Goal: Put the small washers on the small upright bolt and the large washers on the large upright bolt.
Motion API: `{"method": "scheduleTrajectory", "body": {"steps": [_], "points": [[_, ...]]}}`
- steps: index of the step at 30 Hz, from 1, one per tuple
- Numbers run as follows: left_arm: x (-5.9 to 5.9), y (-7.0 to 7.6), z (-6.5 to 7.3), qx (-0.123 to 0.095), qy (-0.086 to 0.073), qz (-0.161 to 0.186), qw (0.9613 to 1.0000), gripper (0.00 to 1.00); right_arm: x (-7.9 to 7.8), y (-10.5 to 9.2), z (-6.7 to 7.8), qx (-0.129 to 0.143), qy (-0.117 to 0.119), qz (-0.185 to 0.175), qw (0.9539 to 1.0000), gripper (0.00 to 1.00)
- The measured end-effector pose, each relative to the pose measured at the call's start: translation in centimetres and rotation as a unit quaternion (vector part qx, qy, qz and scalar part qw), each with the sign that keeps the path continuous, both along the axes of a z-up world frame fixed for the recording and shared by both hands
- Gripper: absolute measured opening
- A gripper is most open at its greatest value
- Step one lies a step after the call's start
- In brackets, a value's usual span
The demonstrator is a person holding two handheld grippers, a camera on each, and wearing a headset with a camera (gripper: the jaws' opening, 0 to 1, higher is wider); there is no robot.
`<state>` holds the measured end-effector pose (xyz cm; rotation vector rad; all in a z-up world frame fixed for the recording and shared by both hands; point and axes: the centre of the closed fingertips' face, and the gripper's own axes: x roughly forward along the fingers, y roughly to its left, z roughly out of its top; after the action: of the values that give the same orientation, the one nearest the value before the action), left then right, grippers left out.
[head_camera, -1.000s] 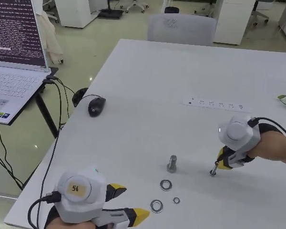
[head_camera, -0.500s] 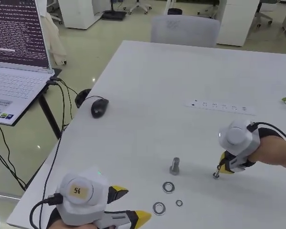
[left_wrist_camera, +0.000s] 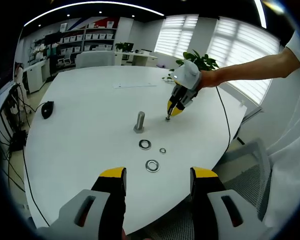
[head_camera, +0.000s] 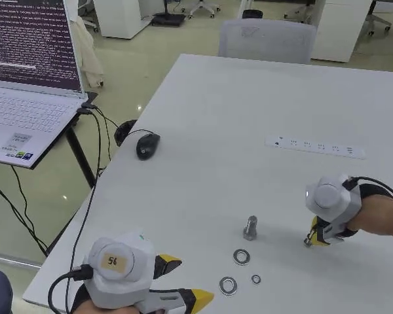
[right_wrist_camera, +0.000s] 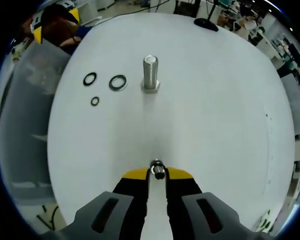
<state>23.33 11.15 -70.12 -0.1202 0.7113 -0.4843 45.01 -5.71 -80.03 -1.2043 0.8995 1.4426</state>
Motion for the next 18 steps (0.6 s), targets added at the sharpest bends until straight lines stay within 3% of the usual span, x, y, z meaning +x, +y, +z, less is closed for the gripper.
{"method": "scheduleTrajectory", "body": {"steps": [10, 18], "points": [[0.16, 0.11, 0.18, 0.003, -0.001, -0.001, 1.0, 0.5, 0.19, -0.21, -0.89, -0.006, 0.0, -0.009, 0.9999, 0.16], [0.27, 0.21, 0.39, 0.005, -0.003, -0.001, 1.0, 0.5, 0.09, -0.18, -0.17, 0.007, -0.005, -0.022, 0.9997, 0.21]]}}
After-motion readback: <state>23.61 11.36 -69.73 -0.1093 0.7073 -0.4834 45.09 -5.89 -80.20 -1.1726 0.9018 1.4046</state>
